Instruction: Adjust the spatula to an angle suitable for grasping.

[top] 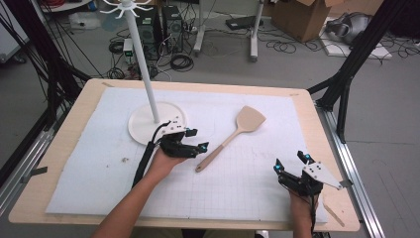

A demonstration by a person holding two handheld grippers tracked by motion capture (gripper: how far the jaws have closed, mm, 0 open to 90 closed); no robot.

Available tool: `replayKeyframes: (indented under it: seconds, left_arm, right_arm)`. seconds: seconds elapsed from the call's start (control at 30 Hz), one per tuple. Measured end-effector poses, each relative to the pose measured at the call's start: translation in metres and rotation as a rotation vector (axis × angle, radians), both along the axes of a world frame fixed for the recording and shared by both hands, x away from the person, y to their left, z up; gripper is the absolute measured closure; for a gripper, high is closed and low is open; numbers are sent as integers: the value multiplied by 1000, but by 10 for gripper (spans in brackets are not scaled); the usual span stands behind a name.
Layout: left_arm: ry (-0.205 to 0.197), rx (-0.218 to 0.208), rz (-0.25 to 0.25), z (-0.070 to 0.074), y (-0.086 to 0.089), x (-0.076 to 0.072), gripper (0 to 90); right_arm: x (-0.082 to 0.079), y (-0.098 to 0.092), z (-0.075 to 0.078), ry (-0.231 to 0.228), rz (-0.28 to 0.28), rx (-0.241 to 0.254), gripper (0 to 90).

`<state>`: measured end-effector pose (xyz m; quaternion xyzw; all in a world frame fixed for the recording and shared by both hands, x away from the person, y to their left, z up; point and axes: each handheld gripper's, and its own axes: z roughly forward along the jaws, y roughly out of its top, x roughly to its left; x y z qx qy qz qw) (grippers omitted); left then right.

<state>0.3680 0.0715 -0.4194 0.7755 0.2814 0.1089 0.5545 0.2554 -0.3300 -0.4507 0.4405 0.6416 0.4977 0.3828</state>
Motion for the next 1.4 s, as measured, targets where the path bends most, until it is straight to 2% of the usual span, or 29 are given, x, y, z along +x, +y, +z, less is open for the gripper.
replayKeyframes:
  seconds: [0.03, 0.07, 0.23, 0.3, 0.37, 0.4, 0.43, 0.47, 0.5, 0.57, 0.6, 0.77, 0.8, 0.87, 0.9, 0.93, 0.97, 1.0, 1.17, 1.2, 1.23, 1.33, 1.37, 1.4]
  left_arm:
    - [4, 17, -8, 0, -7, 4, 287]
    - [4, 17, -8, 0, -7, 4, 287]
    - [56, 52, -26, -7, -27, 13, 288]
    - [68, 46, -20, -9, -31, 14, 284]
    - [79, 59, -26, -11, -37, 16, 271]
    - [73, 96, -30, -14, -44, 18, 280]
    - [73, 96, -30, -14, -44, 18, 290]
    - [78, 117, -29, -16, -46, 19, 300]
    - [113, 137, -35, -20, -50, 23, 316]
    - [122, 147, -31, -21, -53, 24, 335]
    - [114, 185, -34, -21, -58, 25, 348]
    - [121, 220, -41, -19, -66, 28, 437]
    - [138, 249, -37, -19, -70, 32, 449]
    - [141, 249, -36, -20, -71, 33, 460]
    - [147, 250, -34, -21, -72, 33, 497]
    - [167, 250, -38, -23, -74, 34, 498]
    - [167, 250, -38, -23, -74, 34, 514]
    - [163, 267, -43, -24, -75, 34, 532]
    - [171, 272, -58, -26, -78, 35, 589]
    - [162, 280, -78, -25, -80, 33, 656]
    - [162, 280, -78, -25, -80, 33, 686]
    - [157, 287, -81, -25, -81, 32, 694]
    - [174, 280, -77, -25, -79, 33, 698]
    - [173, 285, -77, -24, -78, 34, 705]
  right_arm:
    - [0, 0, 0, -2, 0, -4, 169]
    - [0, 0, 0, -1, 1, -3, 168]
    - [1, 0, 0, -5, 3, -14, 169]
    - [1, 0, 0, -4, 3, -15, 169]
    - [1, 0, 0, -4, 2, -16, 169]
    - [1, 0, 0, -7, 3, -12, 169]
    - [1, 0, 0, -7, 3, -12, 169]
    - [1, 0, 0, -6, 2, -15, 169]
    - [1, 0, 0, -6, 2, -14, 169]
    - [1, 0, 0, -6, 3, -12, 168]
    - [1, 0, 0, -5, 3, -14, 169]
    - [1, 0, 0, -5, 2, -12, 169]
    - [1, 0, 0, -5, 3, -13, 169]
    - [1, 0, 0, -3, 0, -6, 169]
    - [1, 0, 0, -1, 0, 1, 170]
    - [1, 0, 0, -1, 0, -4, 171]
    - [1, 0, 0, 0, -1, -5, 171]
    - [1, 0, 0, -1, 1, -12, 172]
    - [1, 0, 0, 3, 2, -11, 173]
    - [1, 0, 0, 4, 1, -9, 173]
    - [1, 0, 0, 4, 1, -9, 173]
    - [1, 0, 0, 4, 0, -10, 174]
    - [1, 0, 0, -7, 0, -17, 179]
    - [0, 1, 0, 1, -1, -11, 179]
